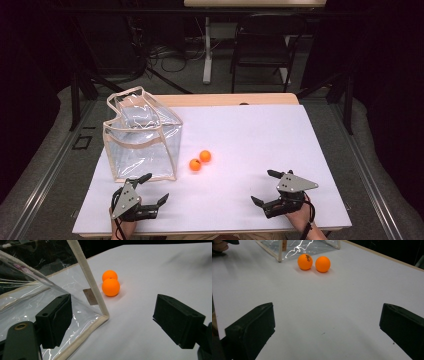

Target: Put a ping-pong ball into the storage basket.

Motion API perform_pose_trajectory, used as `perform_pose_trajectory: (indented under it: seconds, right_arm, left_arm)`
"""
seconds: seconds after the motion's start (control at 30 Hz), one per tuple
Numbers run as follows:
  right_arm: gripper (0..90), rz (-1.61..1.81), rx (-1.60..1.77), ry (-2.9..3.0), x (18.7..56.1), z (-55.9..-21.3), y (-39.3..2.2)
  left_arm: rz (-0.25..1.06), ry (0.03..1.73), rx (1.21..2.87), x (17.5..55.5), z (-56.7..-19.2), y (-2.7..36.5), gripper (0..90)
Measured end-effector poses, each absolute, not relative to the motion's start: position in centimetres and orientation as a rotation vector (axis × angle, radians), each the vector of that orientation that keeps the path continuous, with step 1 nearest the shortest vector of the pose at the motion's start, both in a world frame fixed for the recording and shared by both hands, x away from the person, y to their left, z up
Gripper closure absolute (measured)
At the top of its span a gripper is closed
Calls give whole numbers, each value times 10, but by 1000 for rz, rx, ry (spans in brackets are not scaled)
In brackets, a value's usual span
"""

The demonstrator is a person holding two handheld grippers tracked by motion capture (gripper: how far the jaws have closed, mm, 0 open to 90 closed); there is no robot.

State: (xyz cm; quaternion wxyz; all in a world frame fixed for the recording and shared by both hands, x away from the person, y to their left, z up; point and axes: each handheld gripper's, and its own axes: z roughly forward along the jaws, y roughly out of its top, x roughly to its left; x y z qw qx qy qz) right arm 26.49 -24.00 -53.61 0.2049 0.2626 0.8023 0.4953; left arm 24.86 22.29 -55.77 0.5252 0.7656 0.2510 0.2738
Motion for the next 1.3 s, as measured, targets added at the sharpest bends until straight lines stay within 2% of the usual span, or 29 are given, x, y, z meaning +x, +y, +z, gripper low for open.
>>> perform_pose_trajectory:
  seconds: [1.3]
  right_arm:
    - [0,1372,646,2393,305,-528,-177]
  left_arm:
    - [655,592,1829,246,-558,226,157]
